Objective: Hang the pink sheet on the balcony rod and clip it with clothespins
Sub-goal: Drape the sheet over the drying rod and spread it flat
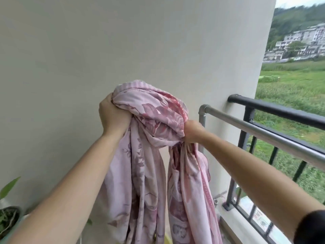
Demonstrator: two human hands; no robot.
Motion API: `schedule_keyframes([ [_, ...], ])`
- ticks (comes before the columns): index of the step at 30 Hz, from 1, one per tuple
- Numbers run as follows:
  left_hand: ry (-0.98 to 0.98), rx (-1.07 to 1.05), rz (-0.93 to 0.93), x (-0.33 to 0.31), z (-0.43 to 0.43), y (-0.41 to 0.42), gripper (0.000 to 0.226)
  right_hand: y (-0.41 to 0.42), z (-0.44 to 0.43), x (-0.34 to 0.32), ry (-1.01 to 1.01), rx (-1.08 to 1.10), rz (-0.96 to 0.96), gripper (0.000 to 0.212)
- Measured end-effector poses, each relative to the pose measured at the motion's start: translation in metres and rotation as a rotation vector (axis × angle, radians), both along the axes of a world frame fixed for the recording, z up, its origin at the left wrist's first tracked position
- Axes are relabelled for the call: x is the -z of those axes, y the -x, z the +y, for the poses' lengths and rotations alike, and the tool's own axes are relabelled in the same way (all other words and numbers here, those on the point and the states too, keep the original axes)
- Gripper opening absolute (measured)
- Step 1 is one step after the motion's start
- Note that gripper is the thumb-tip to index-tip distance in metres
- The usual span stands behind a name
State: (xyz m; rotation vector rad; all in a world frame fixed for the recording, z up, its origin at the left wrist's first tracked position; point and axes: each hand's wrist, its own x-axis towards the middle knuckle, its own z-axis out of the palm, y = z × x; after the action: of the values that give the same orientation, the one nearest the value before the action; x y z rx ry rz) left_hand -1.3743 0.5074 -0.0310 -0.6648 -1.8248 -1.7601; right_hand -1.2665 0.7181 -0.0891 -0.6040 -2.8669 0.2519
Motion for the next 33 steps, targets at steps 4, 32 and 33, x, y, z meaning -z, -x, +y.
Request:
schedule_keyframes([
  [4, -0.015, 0.031, -0.074, 0.004, -0.004, 0.035, 0.016, 0.031, 0.008, -0.042, 0.991, 0.117, 0.708, 0.013],
  [32, 0.255, 0.392, -0.124, 0.017, 0.15, 0.076, 0.025, -0.002, 0.163, -0.119, -0.008, 0.707, 0.668, 0.015],
  [33, 0.259, 0.436, -0.128, 0.013, 0.152, 0.072, 0.028, -0.009, 0.165, -0.127, -0.015, 0.697, 0.739, 0.016],
])
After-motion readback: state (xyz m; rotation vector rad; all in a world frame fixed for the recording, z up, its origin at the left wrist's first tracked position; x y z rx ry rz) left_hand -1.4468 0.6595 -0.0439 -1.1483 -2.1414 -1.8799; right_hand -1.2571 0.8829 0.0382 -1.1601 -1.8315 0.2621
